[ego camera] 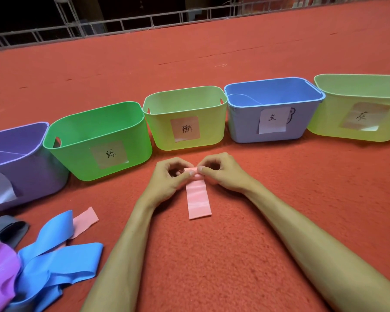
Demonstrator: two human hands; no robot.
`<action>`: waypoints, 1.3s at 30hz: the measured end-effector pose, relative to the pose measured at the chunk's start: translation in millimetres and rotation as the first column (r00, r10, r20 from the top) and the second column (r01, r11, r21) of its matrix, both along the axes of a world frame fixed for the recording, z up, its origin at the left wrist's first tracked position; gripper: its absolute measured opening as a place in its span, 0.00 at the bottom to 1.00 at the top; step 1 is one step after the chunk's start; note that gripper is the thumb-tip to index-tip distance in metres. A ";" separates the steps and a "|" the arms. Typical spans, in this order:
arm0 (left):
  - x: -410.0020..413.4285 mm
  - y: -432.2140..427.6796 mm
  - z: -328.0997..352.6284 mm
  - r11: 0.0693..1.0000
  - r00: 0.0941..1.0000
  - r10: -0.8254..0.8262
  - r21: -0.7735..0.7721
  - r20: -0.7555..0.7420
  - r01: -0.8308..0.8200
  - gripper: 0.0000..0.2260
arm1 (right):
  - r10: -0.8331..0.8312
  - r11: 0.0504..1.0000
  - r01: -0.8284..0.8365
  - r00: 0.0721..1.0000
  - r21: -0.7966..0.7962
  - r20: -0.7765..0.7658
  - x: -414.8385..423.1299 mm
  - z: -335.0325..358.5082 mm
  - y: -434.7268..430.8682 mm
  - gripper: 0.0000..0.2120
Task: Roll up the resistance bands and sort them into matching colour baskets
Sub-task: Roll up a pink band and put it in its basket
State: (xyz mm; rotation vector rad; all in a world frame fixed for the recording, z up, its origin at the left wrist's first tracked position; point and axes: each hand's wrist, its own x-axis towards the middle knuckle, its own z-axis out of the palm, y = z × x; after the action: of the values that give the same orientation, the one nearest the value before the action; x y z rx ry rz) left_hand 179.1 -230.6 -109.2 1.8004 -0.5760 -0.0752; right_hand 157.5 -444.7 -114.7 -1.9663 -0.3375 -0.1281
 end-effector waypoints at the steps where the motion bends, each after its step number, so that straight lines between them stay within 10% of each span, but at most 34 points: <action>1: 0.6 0.0 -1.4 1.000 1.000 0.001 0.006 -0.005 -0.001 0.05 | 0.008 1.000 -0.008 1.000 0.015 -0.002 -0.6 0.3 -0.3 0.05; 39: -1.4 0.4 2.1 0.999 0.999 -0.027 0.021 -0.041 0.028 0.06 | -0.002 0.995 0.005 1.000 0.101 -0.030 0.8 1.2 -1.2 0.09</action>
State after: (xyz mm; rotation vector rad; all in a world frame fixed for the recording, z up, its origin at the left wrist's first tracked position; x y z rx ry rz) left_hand 177.6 -230.1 -107.2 1.8078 -0.5725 -0.1370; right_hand 158.3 -446.0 -113.5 -1.8664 -0.3029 -0.1160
